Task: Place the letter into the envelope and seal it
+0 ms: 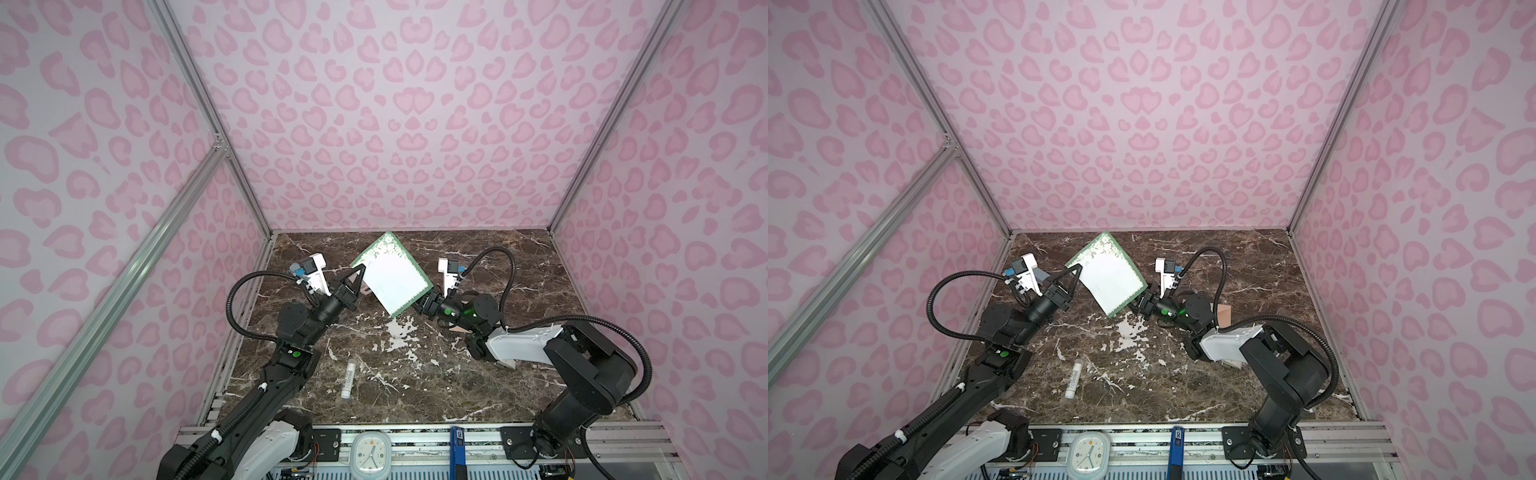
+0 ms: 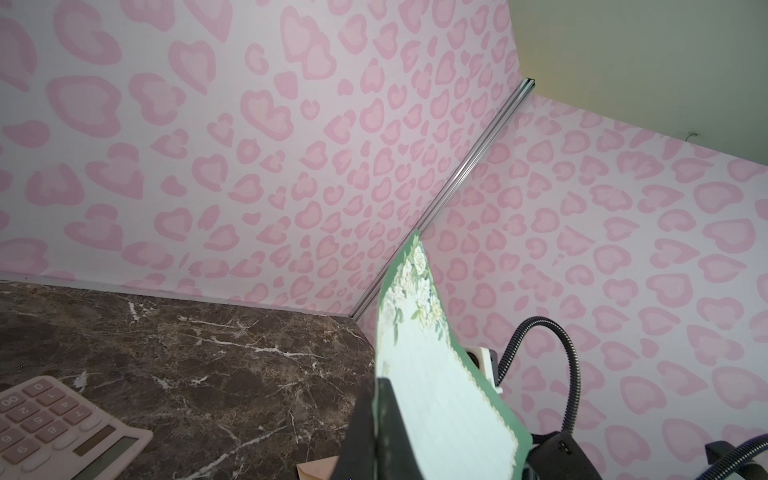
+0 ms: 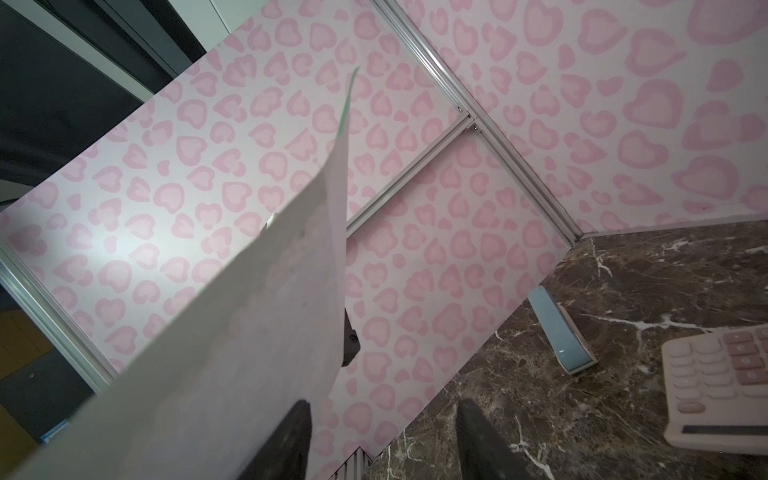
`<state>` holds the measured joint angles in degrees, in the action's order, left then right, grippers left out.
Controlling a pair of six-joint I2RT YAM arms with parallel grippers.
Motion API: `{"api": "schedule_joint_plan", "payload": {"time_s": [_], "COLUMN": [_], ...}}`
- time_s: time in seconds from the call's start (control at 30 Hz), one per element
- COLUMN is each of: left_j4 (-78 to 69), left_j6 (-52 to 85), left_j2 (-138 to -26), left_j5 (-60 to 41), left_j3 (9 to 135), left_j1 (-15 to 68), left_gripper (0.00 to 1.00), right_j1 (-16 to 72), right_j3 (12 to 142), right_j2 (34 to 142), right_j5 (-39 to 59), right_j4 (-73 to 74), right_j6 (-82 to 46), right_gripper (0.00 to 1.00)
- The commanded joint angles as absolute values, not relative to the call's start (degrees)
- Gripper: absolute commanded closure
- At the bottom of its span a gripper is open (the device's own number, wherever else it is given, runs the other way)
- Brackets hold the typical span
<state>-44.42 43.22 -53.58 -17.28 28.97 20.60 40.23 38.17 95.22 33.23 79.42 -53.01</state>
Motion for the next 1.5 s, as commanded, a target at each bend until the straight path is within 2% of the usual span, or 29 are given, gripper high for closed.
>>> {"api": "schedule_joint_plan", "payload": {"time_s": [0.0, 0.5, 0.9, 1.3, 1.47], "left_j4": [-47.94, -50.45, -46.93, -47.87, -48.81], "left_j6": [44.00, 45.22, 42.14, 42.76, 43.32], "left_j2": [-53.30, -54.40, -53.66, -53.28, -55.14], "left_j5": [-14.62, -14.69, -14.12, -8.20, -9.04], "left_j3": [28.28, 25.35, 25.12, 25.37, 25.46], "left_j1": [20.57, 20.80, 22.87, 22.92, 23.00], "left_gripper": [0.96, 0.96, 0.96, 0.96, 0.96], "right_j1": [40.21, 40.17, 40.24, 39.90, 39.85], "right_j3": [36.97, 37.68, 40.26, 32.76, 32.85], "right_j2": [95.76, 97.49, 99.50, 98.05, 97.13], "right_j5": [33.58, 32.96, 32.08, 31.99, 32.25], "right_j4": [82.47, 87.55, 89.21, 88.69, 88.94], "right_j6": [-51.94, -55.45, -57.83, -55.72, -55.94], "right_gripper": [0.42, 0.41, 0.40, 0.40, 0.41]}}
